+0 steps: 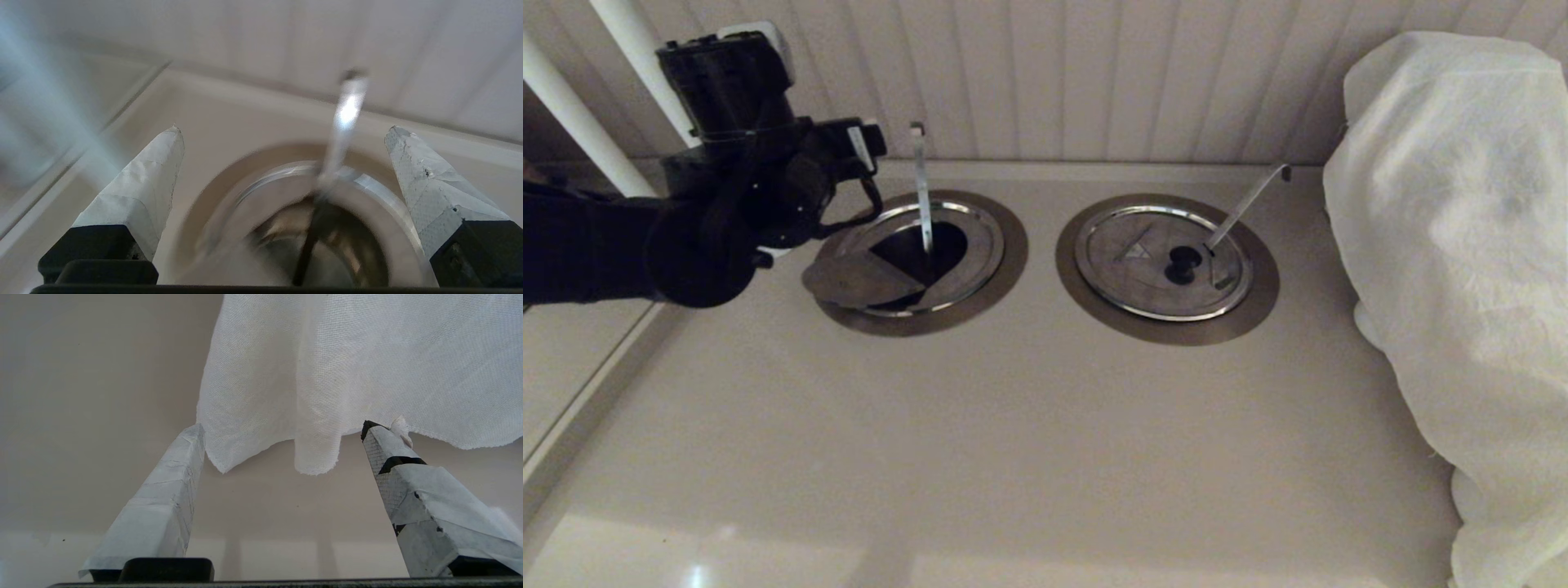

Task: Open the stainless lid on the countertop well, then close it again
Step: Stir with a spoon

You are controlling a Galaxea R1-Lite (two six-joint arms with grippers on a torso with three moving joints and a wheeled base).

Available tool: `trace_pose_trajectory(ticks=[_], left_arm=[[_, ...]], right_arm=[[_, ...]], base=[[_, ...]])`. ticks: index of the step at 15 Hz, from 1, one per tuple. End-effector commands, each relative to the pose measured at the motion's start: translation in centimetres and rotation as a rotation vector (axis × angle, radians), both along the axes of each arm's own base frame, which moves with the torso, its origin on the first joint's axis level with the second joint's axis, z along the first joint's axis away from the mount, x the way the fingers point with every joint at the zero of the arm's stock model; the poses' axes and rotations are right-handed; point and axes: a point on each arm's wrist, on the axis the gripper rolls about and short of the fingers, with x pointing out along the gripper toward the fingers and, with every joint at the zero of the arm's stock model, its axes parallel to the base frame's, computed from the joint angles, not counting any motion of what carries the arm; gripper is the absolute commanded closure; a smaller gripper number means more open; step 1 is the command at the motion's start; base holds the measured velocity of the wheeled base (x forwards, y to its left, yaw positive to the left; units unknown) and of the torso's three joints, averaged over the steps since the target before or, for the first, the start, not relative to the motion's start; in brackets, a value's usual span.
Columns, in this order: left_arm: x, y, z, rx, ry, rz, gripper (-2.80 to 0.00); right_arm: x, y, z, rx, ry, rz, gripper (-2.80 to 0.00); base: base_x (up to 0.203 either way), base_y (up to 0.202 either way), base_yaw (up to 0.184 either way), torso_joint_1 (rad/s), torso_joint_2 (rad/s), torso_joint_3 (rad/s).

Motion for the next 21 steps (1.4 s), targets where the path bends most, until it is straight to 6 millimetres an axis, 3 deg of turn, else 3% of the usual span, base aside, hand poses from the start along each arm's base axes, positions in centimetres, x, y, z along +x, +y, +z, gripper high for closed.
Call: trace_pose_trajectory(ticks=[1,4,6,11,17,21], left_arm=[[6.4,-2.0,-3.2,0.069,0.076,-0.058,-2.8],[11.2,-1.3,-7.3,0.177,0.203,-0.177,-2.8],[12.3,-0.4,-8.8,0.199,0.244,-0.19,-2.8],[13.4,2.4,-8.7,0.201,0.216,-0.135,-2.8],[13.4,2.3,-8.1,0.191,0.151,-0.144,-2.8],[14.1,2.0,-9.3,0.145,0.134,-0.185,-2.8]], right_arm=[[0.0,0.0,0.0,0.0,0.0,0.0,-2.8],[0.0,0.0,0.0,0.0,0.0,0.0,-2.8],[0.0,0.0,0.0,0.0,0.0,0.001,-2.8],[0.0,0.0,0.0,0.0,0.0,0.001,-2.8],[0.0,0.0,0.0,0.0,0.0,0.0,-2.8],[0.0,0.0,0.0,0.0,0.0,0.0,-2.8]], base=[[0.0,0.0,0.0,0.0,0.0,0.0],[0.0,0.0,0.0,0.0,0.0,0.0],[0.0,0.0,0.0,0.0,0.0,0.0],[0.0,0.0,0.0,0.0,0.0,0.0],[0.0,0.0,0.0,0.0,0.0,0.0],[0.0,0.0,0.0,0.0,0.0,0.0]])
